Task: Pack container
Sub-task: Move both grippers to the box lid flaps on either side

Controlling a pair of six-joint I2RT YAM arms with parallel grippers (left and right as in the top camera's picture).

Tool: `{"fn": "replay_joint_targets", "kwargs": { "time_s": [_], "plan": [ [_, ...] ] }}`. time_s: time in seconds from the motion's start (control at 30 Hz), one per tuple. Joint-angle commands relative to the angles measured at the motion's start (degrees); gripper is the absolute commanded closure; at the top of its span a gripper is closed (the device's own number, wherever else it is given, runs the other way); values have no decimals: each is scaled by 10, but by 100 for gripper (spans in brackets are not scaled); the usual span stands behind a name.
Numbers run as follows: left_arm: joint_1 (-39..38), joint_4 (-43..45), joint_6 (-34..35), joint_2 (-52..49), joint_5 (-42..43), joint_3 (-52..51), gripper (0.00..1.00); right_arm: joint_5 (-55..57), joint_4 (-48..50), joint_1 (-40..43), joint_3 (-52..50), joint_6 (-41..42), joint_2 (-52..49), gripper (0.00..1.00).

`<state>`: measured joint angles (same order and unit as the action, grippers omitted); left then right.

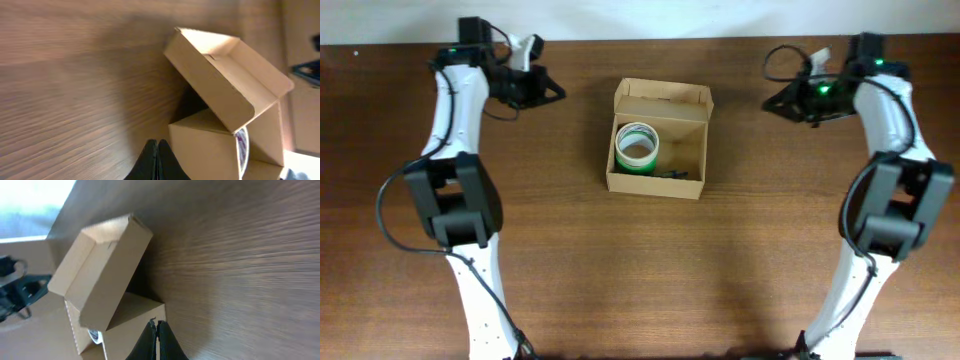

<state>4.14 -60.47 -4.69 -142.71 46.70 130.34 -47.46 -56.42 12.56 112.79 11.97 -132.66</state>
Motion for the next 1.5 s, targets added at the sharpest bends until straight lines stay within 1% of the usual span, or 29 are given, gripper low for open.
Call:
{"fn": "replay_joint_targets", "kwargs": {
  "time_s": [0.0,0.33,0.53,0.63,0.67,0.83,1.0,1.17,1.37,1.47],
  "plan": [
    [-16,1,17,-40,42,4,98,-50,5,-22,3,-6,-21,96],
    [-57,8,31,-89,50,4,98,-21,25,-76,3,-5,-70,96],
    [-69,46,64,-90,52,4,98,-21,41,-97,3,6,-92,96],
    [-72,84,69,-90,86,4,98,-25,55,-105,3,5,-95,96],
    [-73,101,71,-90,99,4,98,-37,66,-107,3,5,-95,96],
    [-74,188,131,-90,141,4,98,-136,158,-106,3,5,-95,96],
    [-71,234,146,-90,181,4,98,-177,216,-106,4,10,-95,96],
    [-67,240,145,-90,198,4,98,-191,229,-103,5,10,-95,96],
    [-66,300,145,-90,286,6,98,-231,228,-101,26,10,-94,96],
    [-66,301,145,-90,301,16,98,-241,222,-101,37,10,-83,96]
  ]
}}
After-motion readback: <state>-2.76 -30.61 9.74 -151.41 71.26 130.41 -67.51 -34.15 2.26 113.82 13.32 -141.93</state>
